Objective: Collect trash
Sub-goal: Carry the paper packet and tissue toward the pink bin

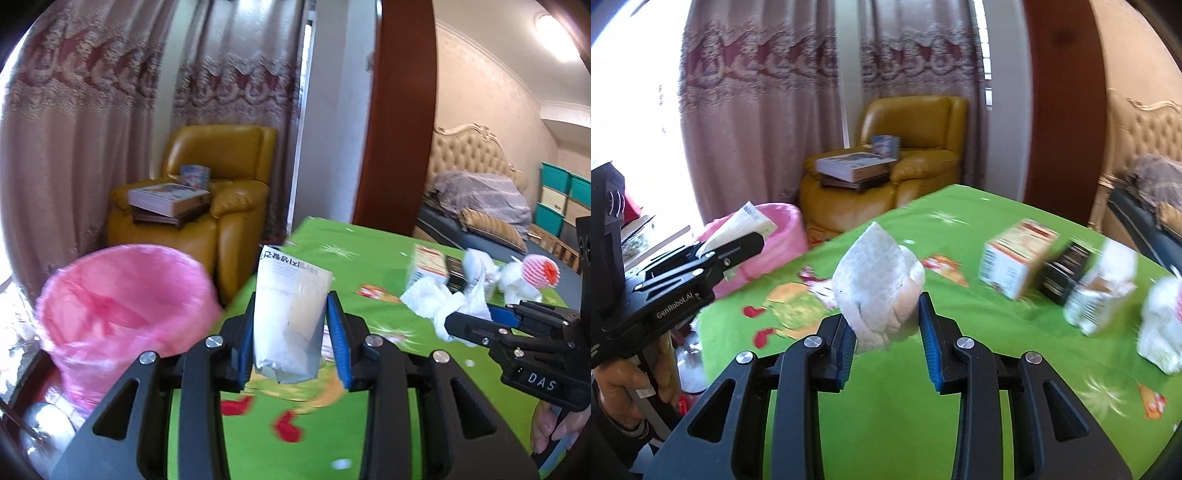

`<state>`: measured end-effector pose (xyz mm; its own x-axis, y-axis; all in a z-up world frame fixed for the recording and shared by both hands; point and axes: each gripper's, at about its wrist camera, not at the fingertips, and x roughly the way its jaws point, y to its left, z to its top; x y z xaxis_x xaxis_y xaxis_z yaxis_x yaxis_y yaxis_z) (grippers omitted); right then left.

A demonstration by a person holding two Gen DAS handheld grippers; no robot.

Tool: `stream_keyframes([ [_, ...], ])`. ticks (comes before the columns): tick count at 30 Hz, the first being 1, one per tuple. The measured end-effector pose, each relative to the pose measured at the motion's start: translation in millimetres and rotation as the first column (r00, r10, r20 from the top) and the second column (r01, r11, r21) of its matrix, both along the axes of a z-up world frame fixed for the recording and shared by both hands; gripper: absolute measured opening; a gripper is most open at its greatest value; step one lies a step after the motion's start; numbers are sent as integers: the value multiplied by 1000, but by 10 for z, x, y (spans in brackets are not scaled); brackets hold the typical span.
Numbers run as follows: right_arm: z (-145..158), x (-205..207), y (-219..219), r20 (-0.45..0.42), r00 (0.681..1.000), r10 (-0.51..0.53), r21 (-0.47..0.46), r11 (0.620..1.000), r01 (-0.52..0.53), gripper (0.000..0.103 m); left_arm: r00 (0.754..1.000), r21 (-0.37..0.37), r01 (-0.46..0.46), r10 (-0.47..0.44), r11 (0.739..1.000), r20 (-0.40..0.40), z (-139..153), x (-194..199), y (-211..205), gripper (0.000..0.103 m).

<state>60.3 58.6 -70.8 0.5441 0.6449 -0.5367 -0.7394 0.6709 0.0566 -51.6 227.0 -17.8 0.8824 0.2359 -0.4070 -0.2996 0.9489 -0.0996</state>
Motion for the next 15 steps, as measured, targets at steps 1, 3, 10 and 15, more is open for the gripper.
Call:
stream_keyframes([
  [1,20,-9,106,7,1000,22,-8,1000,-22,32,1000,2,-18,18,1000,7,30,-61,81,34],
  [3,55,-28,320,14,997,73,-16,997,-72,32,998,-1,-61,61,998,17,88,-192,266,34],
  [10,136,-85,1045,20,976,218,-27,976,-217,33,985,12,-174,174,985,-16,237,-485,1007,34],
  [15,206,-106,1518,33,959,281,-36,959,-280,33,974,6,-217,217,976,-67,168,-458,1459,34],
])
